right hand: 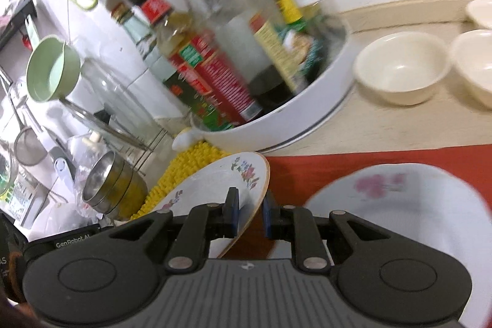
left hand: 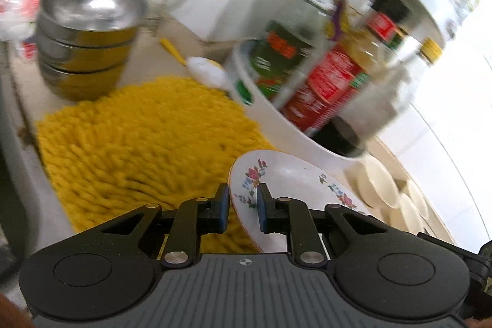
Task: Organize plates and bowls
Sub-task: 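Carry the floral plate onto the pink-flowered plate stack and open the left gripper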
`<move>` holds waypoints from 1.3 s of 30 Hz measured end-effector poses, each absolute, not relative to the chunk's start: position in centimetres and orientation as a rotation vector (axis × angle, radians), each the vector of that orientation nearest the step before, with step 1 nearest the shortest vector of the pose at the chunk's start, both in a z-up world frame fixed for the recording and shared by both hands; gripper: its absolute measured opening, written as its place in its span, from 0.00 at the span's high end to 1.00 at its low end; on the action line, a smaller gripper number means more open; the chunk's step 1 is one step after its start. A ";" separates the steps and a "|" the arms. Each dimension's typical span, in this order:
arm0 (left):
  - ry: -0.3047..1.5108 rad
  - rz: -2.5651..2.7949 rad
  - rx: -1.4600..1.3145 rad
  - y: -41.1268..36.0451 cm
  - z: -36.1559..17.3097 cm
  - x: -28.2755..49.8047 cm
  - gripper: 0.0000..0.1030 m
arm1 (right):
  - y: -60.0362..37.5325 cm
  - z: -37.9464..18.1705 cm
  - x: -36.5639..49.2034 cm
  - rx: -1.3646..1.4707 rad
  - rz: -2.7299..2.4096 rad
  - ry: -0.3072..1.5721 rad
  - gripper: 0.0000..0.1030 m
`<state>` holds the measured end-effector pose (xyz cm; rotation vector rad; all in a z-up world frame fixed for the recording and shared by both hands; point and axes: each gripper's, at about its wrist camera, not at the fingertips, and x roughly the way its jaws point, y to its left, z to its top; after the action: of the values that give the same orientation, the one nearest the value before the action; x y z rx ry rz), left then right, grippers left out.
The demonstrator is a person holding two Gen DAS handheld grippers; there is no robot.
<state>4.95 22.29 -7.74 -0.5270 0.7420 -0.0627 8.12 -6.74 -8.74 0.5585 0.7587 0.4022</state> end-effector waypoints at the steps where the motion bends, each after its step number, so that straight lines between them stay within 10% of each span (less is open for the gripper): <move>1: 0.743 -0.082 -0.523 21.6 -7.7 4.9 0.77 | -7.4 -8.6 7.6 0.561 0.390 0.753 0.87; 39: 0.864 -0.302 -0.310 10.9 -10.9 5.3 0.75 | -14.9 -10.3 1.2 0.445 0.173 0.756 0.82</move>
<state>5.27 10.95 -10.87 -0.3102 0.8640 -0.3020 1.23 -14.88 -10.33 0.4446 0.7559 0.1732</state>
